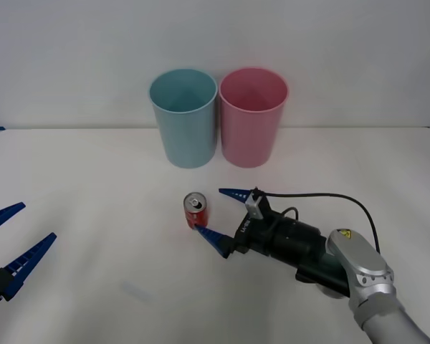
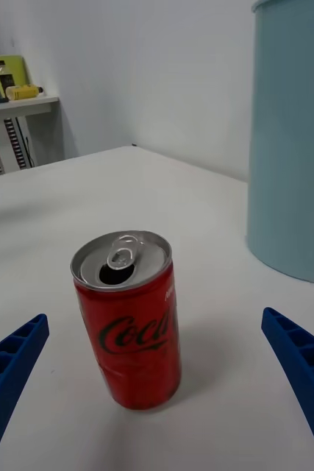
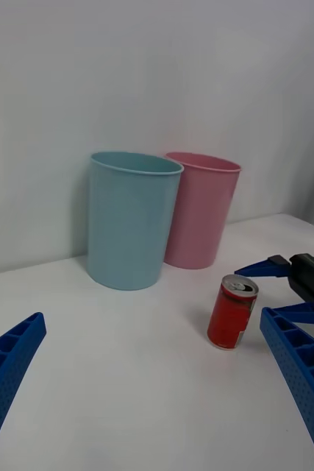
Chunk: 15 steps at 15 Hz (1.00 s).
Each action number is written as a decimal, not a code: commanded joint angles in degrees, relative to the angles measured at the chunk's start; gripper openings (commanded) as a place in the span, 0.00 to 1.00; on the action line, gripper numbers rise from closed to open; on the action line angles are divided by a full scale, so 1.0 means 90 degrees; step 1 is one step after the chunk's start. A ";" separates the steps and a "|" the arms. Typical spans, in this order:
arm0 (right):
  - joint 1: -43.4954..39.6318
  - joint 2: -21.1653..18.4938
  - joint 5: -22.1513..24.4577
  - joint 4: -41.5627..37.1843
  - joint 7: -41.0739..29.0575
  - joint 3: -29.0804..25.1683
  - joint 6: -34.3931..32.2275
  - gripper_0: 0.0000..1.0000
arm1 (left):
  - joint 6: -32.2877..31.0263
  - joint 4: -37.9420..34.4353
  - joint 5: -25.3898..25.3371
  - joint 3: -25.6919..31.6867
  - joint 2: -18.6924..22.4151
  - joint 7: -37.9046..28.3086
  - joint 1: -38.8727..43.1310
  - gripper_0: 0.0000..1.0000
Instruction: Grasp the object on the table and drop it into the matching bin: aluminum can to the light blue bin, PET bottle to the pink bin.
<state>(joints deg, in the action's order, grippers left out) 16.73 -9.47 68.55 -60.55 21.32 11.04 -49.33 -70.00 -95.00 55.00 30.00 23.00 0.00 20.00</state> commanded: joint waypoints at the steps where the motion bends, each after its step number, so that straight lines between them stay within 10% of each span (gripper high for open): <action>1: 0.0075 0.0037 -0.0117 -0.0001 0.0033 0.0335 0.0257 1.00 | 0.0000 0.0000 0.0000 0.0000 0.0000 0.0000 0.0000 1.00; 14: 0.0319 0.0076 -0.0517 -0.0001 0.0199 0.1146 0.1214 1.00 | 0.0000 0.0000 0.0000 0.0000 0.0000 0.0000 0.0000 1.00; 15: 0.0319 0.0076 -0.0527 -0.0001 0.0209 0.1156 0.1214 0.65 | 0.0000 0.0000 0.0000 0.0000 0.0000 0.0000 0.0000 1.00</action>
<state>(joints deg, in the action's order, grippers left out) 19.60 -8.80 63.89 -60.55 23.13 21.39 -38.41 -70.00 -95.00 55.00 30.00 23.00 0.00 20.00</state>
